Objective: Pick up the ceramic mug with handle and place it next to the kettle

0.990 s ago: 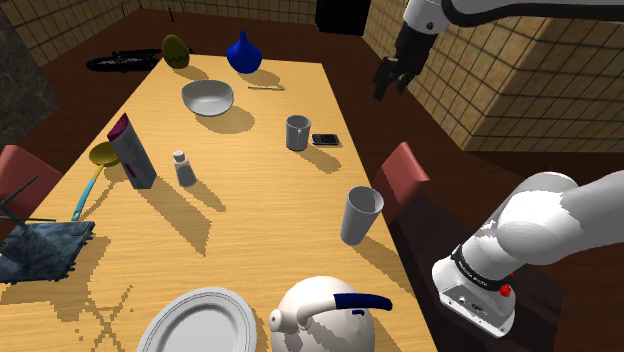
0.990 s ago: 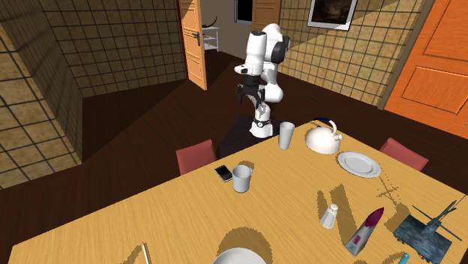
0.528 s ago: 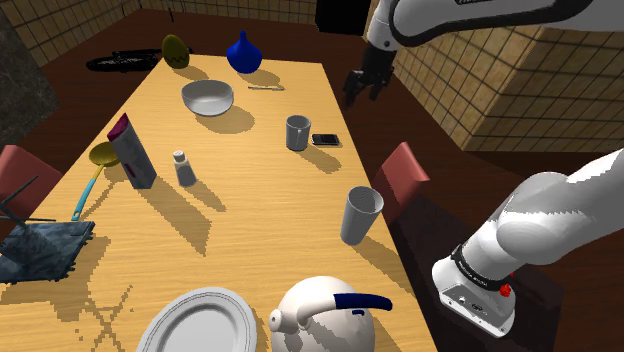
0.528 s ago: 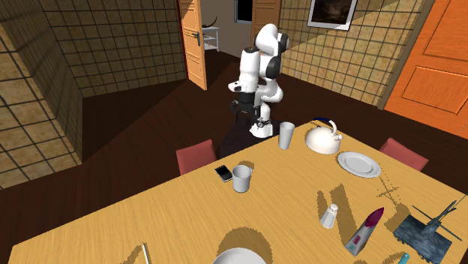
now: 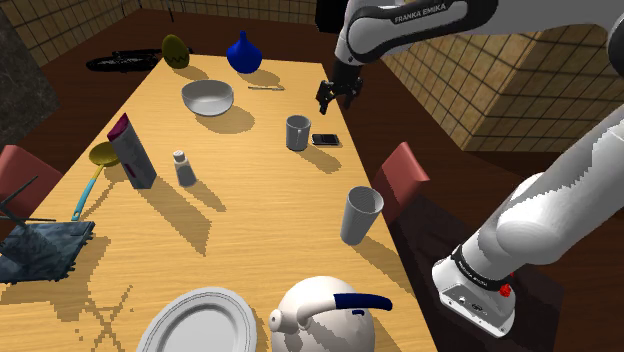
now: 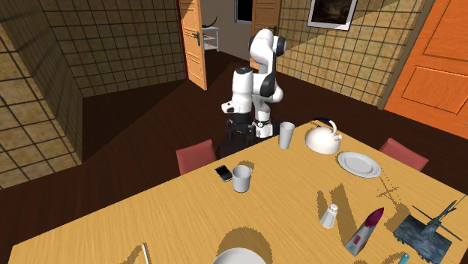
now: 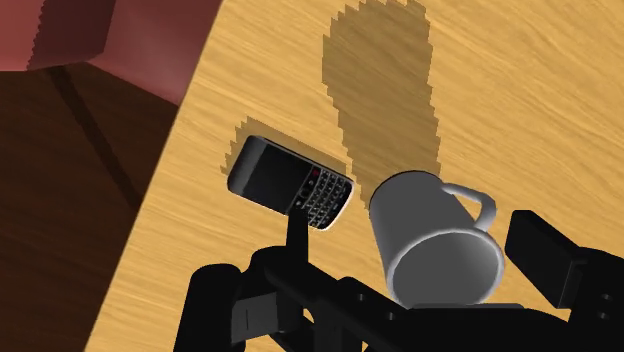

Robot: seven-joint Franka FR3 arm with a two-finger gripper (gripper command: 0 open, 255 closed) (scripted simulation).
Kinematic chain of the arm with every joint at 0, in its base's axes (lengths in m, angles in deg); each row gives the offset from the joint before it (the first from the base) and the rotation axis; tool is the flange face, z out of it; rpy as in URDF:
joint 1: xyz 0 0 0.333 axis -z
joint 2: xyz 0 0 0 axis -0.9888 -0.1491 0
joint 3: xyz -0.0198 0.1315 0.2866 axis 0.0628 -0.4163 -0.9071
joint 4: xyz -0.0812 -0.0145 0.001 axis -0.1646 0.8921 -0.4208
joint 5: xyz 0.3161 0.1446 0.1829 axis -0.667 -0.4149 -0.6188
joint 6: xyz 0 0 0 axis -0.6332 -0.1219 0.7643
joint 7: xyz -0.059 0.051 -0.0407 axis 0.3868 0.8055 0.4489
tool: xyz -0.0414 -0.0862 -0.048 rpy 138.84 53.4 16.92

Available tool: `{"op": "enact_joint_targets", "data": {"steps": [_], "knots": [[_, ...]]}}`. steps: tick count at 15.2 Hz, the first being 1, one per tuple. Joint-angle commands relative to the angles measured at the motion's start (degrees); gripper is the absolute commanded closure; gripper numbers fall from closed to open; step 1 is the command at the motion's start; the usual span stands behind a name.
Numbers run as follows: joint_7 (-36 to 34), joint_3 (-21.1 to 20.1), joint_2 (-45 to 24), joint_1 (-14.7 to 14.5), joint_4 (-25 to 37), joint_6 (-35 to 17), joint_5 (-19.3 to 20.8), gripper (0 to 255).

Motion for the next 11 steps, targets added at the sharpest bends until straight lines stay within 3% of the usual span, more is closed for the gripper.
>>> {"op": "enact_joint_targets", "data": {"steps": [1,8,11], "knots": [[-0.3,-0.1,-5.0,0.0,3.6,-1.2,-0.4,0],[-0.9,-0.1,-20.9,0.0,16.8,-3.1,-1.9,0],[-0.9,-0.1,-21.8,0.0,16.4,-4.4,-1.8,0]]}}
